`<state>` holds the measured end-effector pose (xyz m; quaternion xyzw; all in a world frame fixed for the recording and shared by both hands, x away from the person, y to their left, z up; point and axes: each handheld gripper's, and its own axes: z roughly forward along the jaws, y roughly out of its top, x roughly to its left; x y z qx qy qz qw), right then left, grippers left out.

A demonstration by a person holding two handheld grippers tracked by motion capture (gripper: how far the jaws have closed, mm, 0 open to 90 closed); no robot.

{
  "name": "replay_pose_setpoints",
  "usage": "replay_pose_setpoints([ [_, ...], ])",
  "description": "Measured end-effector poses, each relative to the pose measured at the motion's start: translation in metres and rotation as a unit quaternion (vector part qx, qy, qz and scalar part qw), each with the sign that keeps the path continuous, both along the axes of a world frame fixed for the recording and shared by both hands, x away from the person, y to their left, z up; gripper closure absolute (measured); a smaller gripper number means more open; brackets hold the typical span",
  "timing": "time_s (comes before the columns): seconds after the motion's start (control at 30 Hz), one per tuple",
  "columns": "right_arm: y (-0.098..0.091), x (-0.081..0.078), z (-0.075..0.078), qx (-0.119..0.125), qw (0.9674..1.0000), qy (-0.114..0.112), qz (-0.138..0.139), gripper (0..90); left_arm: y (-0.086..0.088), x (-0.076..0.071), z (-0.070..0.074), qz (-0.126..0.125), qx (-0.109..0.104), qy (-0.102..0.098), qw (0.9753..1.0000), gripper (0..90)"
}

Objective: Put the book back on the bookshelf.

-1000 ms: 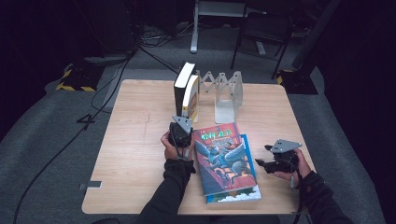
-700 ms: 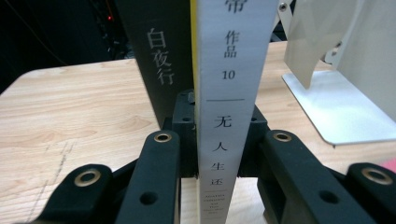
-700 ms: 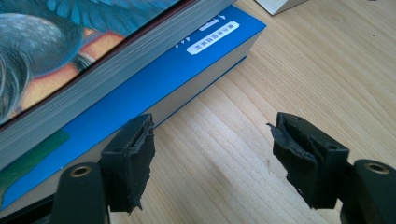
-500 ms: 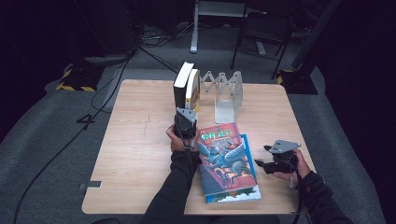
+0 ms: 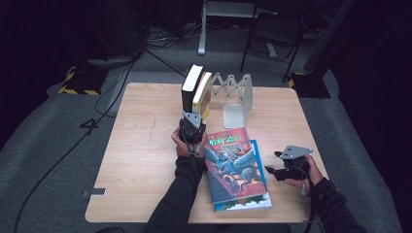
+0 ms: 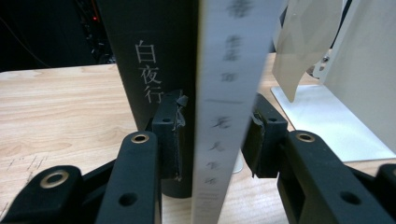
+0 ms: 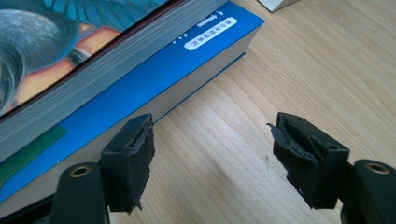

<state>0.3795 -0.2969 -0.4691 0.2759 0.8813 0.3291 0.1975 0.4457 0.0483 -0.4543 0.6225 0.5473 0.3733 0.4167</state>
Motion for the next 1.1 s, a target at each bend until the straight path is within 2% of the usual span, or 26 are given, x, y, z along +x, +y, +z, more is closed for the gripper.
replay_pose_setpoints([
  [0.13, 0.000, 0.000, 0.000, -0.002, 1.0000, 0.001, 0.002, 29.9, -0.001, -0.004, -0.005, -0.012, 0.013, 0.007, 0.9998, 63.6],
  [0.23, 0.001, -0.001, -0.001, -0.004, 1.0000, 0.002, 0.001, 29.9, 0.000, -0.007, -0.015, -0.022, 0.014, 0.021, 0.9994, 72.6],
  [0.3, 0.002, 0.000, -0.001, -0.005, 1.0000, 0.002, 0.001, 29.9, 0.000, -0.008, -0.018, -0.027, 0.015, 0.023, 0.9993, 74.1],
  [0.37, 0.002, 0.000, -0.001, -0.006, 1.0000, 0.003, 0.002, 29.9, -0.002, -0.008, -0.016, -0.022, 0.023, 0.025, 0.9992, 74.8],
  [0.4, 0.002, 0.000, -0.001, -0.007, 1.0000, 0.005, 0.003, 29.9, -0.003, -0.008, -0.016, -0.016, 0.034, 0.028, 0.9989, 75.0],
  [0.43, 0.003, 0.000, -0.002, -0.008, 1.0000, 0.005, 0.003, 29.9, -0.004, -0.007, -0.016, -0.009, 0.037, 0.023, 0.9990, 75.2],
  [0.73, 0.003, 0.000, -0.003, -0.008, 0.9999, 0.006, 0.005, 29.9, -0.009, 0.005, -0.014, 0.012, 0.030, 0.020, 0.9993, 75.4],
  [0.8, 0.003, 0.000, -0.003, -0.008, 0.9999, 0.006, 0.005, 29.9, -0.007, 0.003, -0.010, 0.011, 0.032, 0.022, 0.9992, 75.5],
  [0.93, 0.000, 0.001, -0.003, -0.005, 1.0000, 0.007, 0.003, 29.9, -0.001, -0.008, -0.008, 0.014, 0.028, 0.015, 0.9994, 75.5],
  [0.97, 0.000, 0.001, -0.003, -0.005, 1.0000, 0.007, 0.003, 30.0, -0.002, -0.015, -0.010, 0.018, 0.036, 0.012, 0.9991, 75.5],
  [1.1, 0.002, 0.000, -0.003, -0.008, 0.9999, 0.006, 0.004, 30.0, -0.006, -0.020, -0.014, 0.026, 0.050, 0.006, 0.9984, 75.5],
])
